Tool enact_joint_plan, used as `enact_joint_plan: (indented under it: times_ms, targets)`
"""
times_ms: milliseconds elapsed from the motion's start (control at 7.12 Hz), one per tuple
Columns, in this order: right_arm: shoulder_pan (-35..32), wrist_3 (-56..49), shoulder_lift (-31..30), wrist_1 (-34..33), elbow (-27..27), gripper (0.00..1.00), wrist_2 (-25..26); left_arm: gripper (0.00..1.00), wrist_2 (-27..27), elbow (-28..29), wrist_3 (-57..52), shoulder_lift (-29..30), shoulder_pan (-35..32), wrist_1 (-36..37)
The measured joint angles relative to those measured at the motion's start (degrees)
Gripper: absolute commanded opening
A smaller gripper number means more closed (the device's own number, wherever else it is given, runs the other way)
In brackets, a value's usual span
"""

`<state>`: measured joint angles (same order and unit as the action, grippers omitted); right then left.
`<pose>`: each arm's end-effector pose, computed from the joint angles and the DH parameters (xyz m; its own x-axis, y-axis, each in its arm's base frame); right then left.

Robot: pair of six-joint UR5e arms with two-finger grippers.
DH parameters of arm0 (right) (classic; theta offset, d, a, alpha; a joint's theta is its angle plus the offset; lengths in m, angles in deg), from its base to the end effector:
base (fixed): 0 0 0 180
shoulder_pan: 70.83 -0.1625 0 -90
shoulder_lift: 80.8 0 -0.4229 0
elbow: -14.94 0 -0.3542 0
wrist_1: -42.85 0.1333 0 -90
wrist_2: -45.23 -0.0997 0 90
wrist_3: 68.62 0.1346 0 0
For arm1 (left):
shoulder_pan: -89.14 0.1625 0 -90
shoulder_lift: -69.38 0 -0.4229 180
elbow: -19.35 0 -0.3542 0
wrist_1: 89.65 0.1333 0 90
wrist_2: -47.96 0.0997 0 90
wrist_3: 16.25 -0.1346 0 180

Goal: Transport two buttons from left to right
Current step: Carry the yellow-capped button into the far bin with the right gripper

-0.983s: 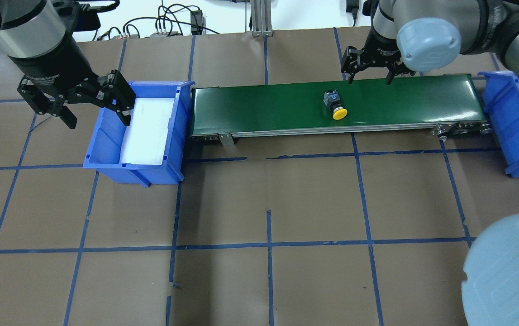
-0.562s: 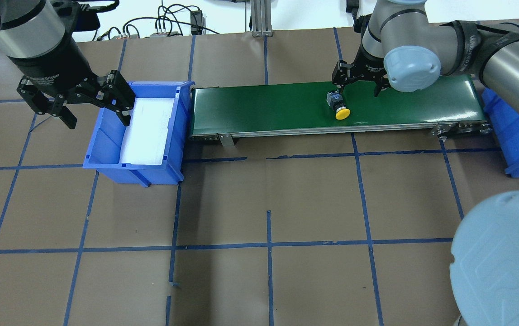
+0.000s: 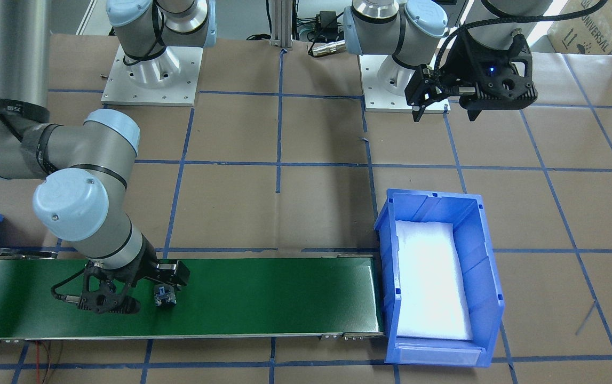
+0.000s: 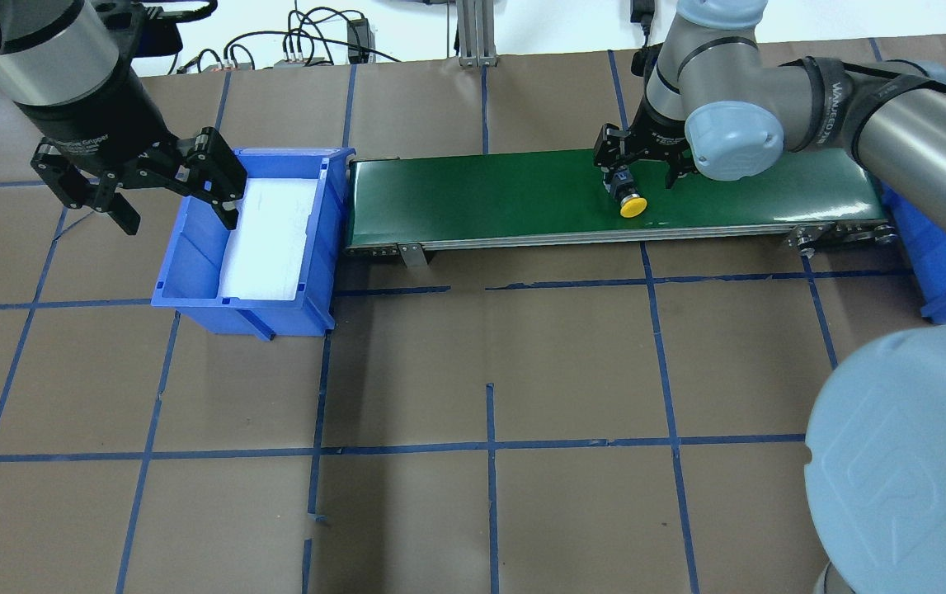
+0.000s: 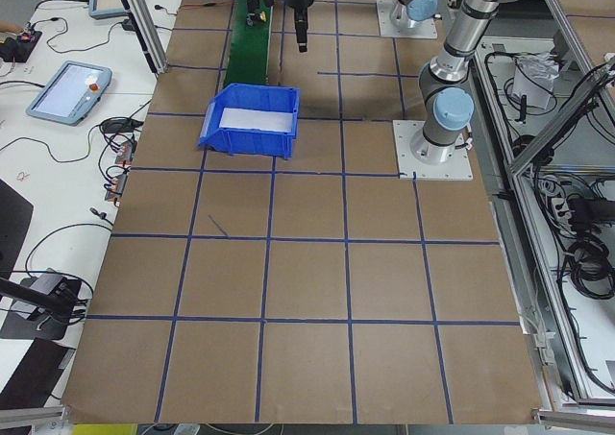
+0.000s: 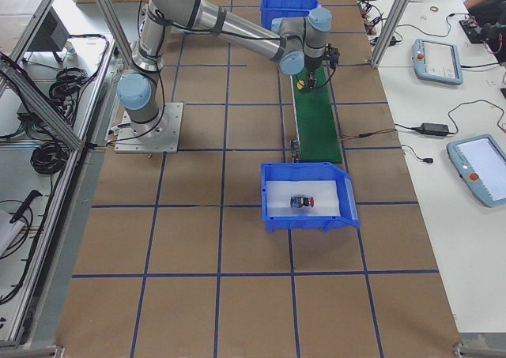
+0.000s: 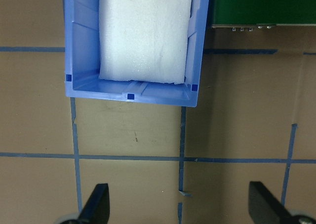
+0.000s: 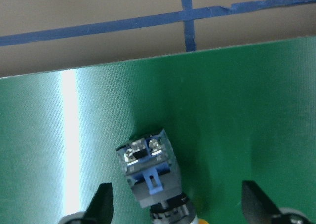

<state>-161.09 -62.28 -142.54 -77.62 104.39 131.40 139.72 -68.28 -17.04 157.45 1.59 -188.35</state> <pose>0.1451 -0.6192 0.2409 -0.9921 0.1026 -0.0716 0.1057 0.9936 -0.0405 -0.1108 -0.4332 0.4699 -0.9992 -0.0266 -0.0296 -0.0288 0.9966 0.0771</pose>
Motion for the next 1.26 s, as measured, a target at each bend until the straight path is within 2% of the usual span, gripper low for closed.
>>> enact_joint_plan:
  times_ms: [421,562,843,1124,1264]
  targets:
    - [0.0,-0.3,-0.1,0.7,0.7,0.13,-1.3,1.00,0.0,0.0,0.0,0.0,0.0,0.0]
    - [0.1,-0.4,-0.5,1.2,0.6,0.08,-1.1,1.00,0.0,0.0,0.0,0.0,0.0,0.0]
    - [0.4,-2.0,-3.2,5.1,-1.1,0.05,1.0,1.00,0.0,0.0,0.0,0.0,0.0,0.0]
    - [3.6,-8.2,-7.5,14.2,-4.8,0.05,3.7,1.00,0.0,0.0,0.0,0.0,0.0,0.0]
    - [7.2,-13.3,-9.5,17.9,-5.7,0.05,4.7,1.00,0.0,0.0,0.0,0.0,0.0,0.0]
